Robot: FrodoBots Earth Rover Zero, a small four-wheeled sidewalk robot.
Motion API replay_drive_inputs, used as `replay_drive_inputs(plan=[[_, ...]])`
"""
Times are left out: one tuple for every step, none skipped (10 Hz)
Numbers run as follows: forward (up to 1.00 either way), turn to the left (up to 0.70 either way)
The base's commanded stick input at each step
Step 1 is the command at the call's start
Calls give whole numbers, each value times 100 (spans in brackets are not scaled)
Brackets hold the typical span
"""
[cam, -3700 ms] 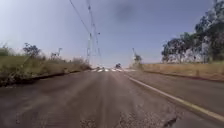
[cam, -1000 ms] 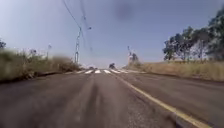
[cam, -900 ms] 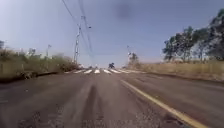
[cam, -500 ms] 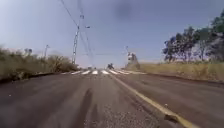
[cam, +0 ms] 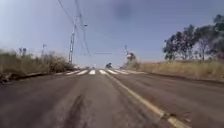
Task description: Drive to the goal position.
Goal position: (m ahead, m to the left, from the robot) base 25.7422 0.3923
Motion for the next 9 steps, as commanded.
replay_drive_inputs(plan=[[100, 27], [100, 27], [100, 0], [100, 0], [100, 0], [100, 0], [100, 0], [100, 0], [100, 0]])
